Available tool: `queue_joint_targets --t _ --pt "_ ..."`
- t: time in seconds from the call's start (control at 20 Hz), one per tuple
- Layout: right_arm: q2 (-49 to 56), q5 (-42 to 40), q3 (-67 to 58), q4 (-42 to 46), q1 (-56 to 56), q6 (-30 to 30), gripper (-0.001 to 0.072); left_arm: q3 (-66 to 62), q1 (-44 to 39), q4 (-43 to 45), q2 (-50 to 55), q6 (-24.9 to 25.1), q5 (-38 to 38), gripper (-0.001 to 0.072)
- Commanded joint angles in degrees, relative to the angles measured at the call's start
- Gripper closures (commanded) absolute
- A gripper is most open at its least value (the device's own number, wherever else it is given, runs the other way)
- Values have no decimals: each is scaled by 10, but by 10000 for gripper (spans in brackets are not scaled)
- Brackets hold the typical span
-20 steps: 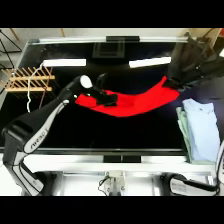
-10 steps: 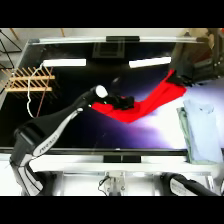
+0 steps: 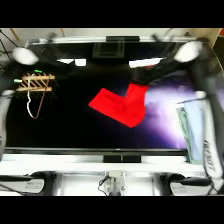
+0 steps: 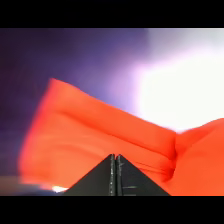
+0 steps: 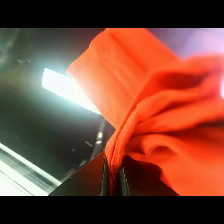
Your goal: Fold the shirts.
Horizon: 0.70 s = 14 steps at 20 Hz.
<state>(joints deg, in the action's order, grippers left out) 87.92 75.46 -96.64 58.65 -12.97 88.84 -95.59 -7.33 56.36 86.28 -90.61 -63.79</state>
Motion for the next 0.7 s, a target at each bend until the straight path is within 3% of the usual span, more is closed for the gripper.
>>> queue_joint_targets --t 0.0,0.15,0.2,0.25,0.3,0.5,0.65 --pt "109 -105 0 7 -92 16 647 0 113 32 -112 4 -75 677" --pt "184 -173 0 -17 -131 33 641 0 158 33 -185 14 -99 677" --pt "201 -189 0 -28 -134 41 525 0 163 33 -201 14 -102 677" --pt "209 -198 0 -45 -134 42 228 0 163 33 -214 14 -104 677" --pt "212 -200 0 -57 -129 40 92 0 162 32 -222 14 -104 677" --pt "162 -135 0 -28 -77 35 92 0 160 33 -223 14 -104 677" --pt "100 -4 0 128 -15 38 92 1 160 33 -216 21 -104 677"
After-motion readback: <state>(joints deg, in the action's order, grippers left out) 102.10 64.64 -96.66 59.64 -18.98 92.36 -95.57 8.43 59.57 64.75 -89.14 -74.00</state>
